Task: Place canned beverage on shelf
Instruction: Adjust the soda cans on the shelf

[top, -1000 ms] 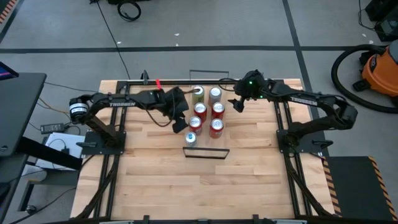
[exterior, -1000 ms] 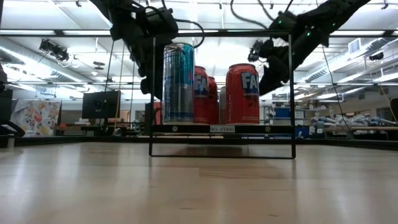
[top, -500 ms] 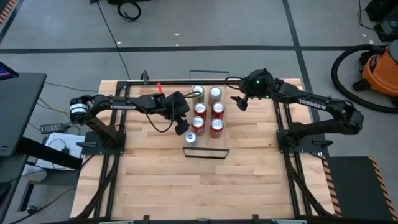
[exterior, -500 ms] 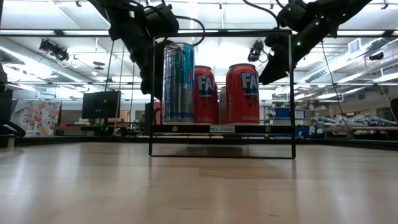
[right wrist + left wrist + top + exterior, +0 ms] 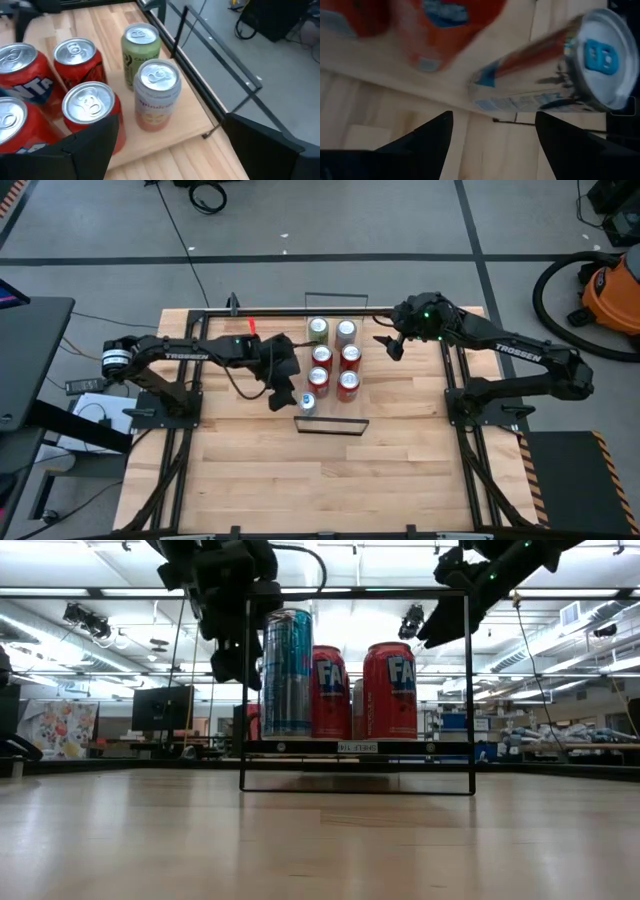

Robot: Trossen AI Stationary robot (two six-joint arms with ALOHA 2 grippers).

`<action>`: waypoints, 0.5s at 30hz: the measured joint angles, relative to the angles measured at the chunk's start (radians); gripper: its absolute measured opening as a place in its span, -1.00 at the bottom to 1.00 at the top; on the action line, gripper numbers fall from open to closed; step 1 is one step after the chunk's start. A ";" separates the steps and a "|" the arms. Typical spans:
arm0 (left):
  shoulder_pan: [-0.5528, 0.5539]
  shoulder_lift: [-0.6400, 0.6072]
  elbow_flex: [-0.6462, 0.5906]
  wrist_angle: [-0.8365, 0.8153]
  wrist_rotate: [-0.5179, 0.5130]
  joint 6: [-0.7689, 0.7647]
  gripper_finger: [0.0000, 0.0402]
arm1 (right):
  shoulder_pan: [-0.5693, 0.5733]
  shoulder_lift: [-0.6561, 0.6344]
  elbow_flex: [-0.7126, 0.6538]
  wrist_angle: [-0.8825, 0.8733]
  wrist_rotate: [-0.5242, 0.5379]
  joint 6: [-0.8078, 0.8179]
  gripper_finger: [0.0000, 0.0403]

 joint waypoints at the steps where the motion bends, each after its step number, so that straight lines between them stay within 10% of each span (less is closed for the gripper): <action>1: -0.011 0.007 0.001 0.007 0.000 0.000 0.46 | 0.004 -0.001 0.000 -0.001 0.004 0.006 0.86; 15: -0.062 0.017 0.000 0.028 -0.140 0.000 0.46 | 0.077 0.000 0.001 -0.001 0.032 0.069 0.86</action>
